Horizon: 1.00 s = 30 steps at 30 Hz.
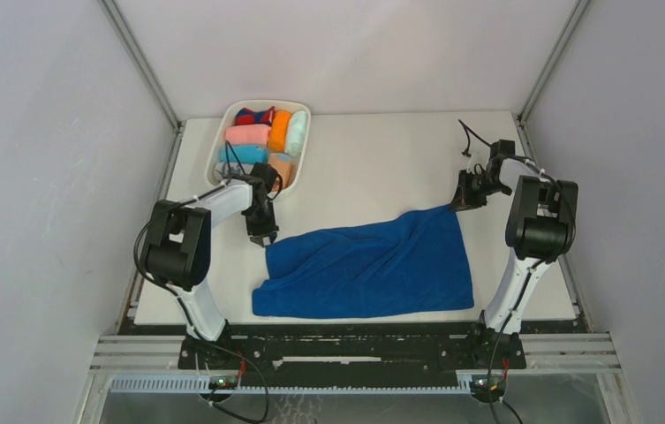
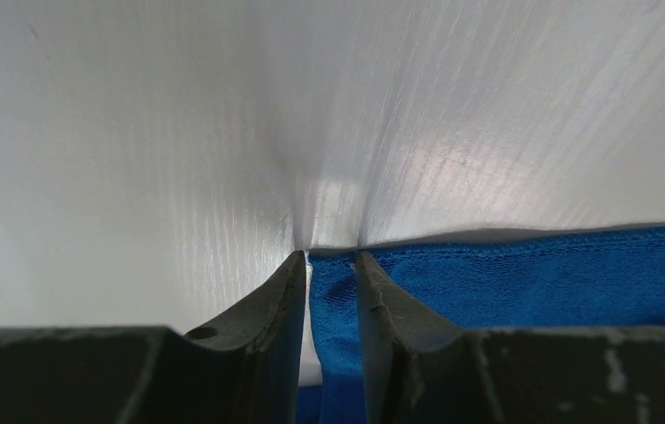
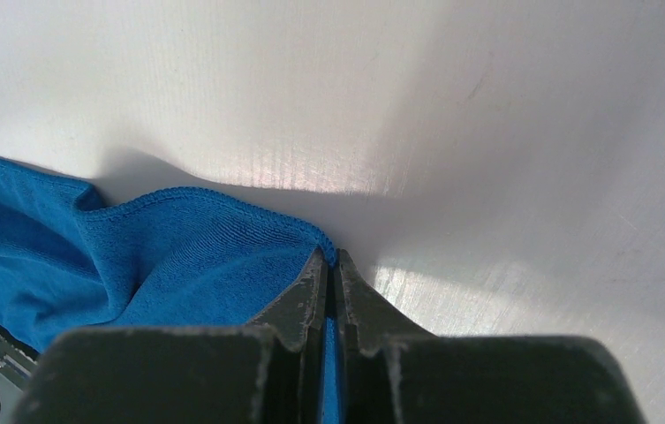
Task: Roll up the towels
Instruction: Fold the towel at the center of the board.
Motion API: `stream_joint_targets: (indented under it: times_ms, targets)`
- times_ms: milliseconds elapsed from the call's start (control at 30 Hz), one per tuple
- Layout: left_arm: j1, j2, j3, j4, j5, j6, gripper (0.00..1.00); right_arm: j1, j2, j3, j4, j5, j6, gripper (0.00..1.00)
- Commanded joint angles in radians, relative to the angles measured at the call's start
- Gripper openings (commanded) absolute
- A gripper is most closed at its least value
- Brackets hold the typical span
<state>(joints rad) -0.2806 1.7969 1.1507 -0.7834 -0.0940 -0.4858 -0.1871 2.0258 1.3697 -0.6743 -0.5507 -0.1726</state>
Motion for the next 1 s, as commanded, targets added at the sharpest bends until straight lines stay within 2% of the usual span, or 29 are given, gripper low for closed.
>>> stream_joint_targets:
  times_ms: [0,567,967]
  targets:
    - [-0.006,0.016,-0.033,0.017,0.002,-0.006,0.32,0.004,-0.062,0.011,0.022,0.008,-0.015,0.00]
    - [-0.006,-0.002,-0.062,0.055,0.049,-0.016,0.37,-0.018,-0.084,0.011,0.047,0.069,0.012,0.00]
    - [0.021,-0.140,-0.052,0.078,0.100,-0.018,0.40,-0.007,-0.076,0.011,0.045,0.066,0.007,0.00]
